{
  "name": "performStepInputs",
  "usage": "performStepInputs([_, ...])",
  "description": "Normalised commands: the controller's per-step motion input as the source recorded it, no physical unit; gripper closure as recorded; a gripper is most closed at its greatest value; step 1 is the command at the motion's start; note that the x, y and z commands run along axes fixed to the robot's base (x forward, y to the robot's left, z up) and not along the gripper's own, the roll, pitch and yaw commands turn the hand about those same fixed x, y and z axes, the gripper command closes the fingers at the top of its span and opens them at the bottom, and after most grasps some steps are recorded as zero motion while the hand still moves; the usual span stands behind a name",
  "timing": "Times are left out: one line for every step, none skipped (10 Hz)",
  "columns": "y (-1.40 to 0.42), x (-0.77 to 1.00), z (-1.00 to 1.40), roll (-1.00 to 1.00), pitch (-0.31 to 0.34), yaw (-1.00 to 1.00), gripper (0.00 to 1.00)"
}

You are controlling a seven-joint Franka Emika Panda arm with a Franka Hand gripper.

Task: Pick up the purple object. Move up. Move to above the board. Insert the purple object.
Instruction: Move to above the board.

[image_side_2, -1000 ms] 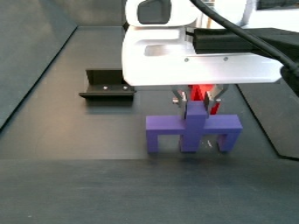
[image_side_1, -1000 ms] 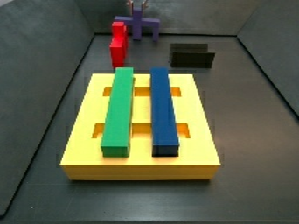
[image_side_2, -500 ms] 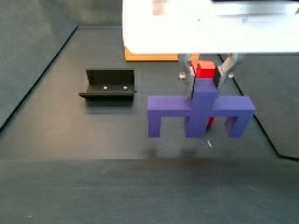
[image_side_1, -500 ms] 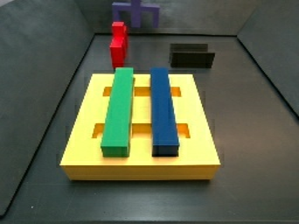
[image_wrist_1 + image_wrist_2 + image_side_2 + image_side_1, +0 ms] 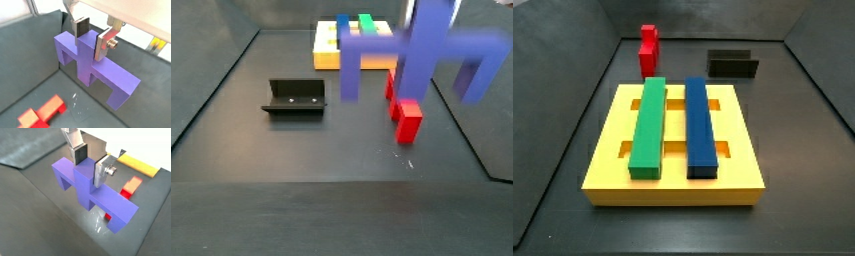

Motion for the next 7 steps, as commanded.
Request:
performStepInputs([0.01, 0.03, 0.58, -0.01, 0.087, -0.01, 1.00])
performStepInputs([0.00, 0.03, 0.24, 0.00, 0.063, 0.00, 1.00])
performStepInputs([-1.40, 0.11, 0.13, -0.12, 0.161, 0.05, 1.00])
performStepInputs([-1.40, 0.11, 0.12, -0.08, 0.134, 0.05, 1.00])
performStepInputs([-1.40, 0.10, 0.12, -0.02, 0.072, 0.04, 1.00])
performStepInputs([-1.40, 0.10, 0.12, -0.05, 0.020, 0.02, 1.00])
performStepInputs([-1.40, 0.10, 0.12, -0.02, 0.015, 0.01, 1.00])
